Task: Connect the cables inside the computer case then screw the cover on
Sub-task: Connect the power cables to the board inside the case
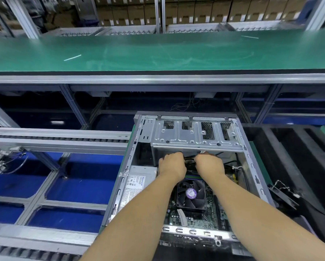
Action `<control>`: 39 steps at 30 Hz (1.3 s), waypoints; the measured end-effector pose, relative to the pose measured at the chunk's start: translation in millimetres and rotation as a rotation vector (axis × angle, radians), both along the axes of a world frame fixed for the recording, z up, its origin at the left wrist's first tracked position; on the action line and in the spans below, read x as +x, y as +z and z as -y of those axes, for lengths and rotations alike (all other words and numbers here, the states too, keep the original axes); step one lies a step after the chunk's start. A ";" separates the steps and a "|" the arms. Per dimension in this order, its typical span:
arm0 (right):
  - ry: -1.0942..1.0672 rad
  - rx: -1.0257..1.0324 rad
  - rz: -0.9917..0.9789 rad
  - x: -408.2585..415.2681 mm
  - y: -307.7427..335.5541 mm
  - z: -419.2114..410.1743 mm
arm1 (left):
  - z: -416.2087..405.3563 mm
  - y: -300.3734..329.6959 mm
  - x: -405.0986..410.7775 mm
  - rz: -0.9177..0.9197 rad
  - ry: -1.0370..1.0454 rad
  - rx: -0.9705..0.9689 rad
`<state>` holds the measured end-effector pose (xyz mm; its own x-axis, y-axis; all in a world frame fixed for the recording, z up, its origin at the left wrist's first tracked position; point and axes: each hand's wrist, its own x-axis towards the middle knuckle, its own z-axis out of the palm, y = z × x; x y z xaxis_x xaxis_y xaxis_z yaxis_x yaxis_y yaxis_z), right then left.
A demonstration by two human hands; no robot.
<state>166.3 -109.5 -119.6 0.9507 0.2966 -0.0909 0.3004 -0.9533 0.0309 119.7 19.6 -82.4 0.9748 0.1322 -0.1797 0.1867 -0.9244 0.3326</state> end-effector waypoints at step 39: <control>-0.039 0.095 -0.216 18.7 3.2 -7.7 | -0.8 -5.6 8.1 -0.052 0.016 -0.015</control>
<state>185.1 -101.9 -116.4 0.9231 0.2766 -0.2671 0.2528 -0.9600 -0.1203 127.7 20.4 -88.1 0.9620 0.1445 -0.2319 0.2186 -0.9162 0.3359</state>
